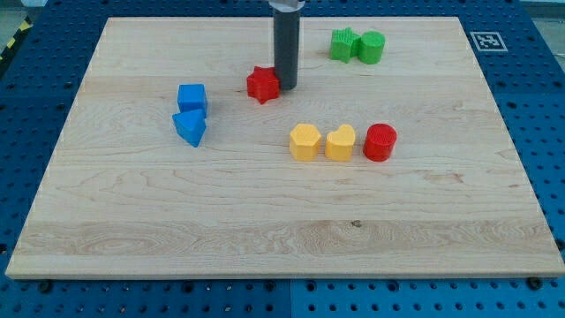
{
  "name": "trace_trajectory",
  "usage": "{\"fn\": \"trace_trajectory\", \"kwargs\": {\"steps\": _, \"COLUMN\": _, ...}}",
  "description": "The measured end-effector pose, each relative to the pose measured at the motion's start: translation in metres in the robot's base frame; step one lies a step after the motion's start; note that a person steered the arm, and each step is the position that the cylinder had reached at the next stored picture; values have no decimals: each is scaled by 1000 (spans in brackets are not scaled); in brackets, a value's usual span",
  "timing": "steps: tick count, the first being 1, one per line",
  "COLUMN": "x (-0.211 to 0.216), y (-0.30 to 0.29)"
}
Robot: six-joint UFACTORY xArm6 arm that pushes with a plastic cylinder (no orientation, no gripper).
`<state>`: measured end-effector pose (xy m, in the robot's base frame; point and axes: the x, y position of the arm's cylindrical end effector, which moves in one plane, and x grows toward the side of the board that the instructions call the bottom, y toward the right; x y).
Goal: Slide the red star towards the top side of blue cube
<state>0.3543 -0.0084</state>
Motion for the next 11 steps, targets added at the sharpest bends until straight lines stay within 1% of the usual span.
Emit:
{"fn": "trace_trajectory", "kwargs": {"steps": 2, "x": 13, "y": -4}}
{"fn": "trace_trajectory", "kwargs": {"steps": 3, "x": 32, "y": -4}}
{"fn": "trace_trajectory", "kwargs": {"steps": 4, "x": 34, "y": -4}}
{"fn": "trace_trajectory", "kwargs": {"steps": 6, "x": 32, "y": -22}}
{"fn": "trace_trajectory", "kwargs": {"steps": 7, "x": 20, "y": -28}}
{"fn": "trace_trajectory", "kwargs": {"steps": 8, "x": -6, "y": -38}}
{"fn": "trace_trajectory", "kwargs": {"steps": 9, "x": -15, "y": -51}}
{"fn": "trace_trajectory", "kwargs": {"steps": 11, "x": -1, "y": -63}}
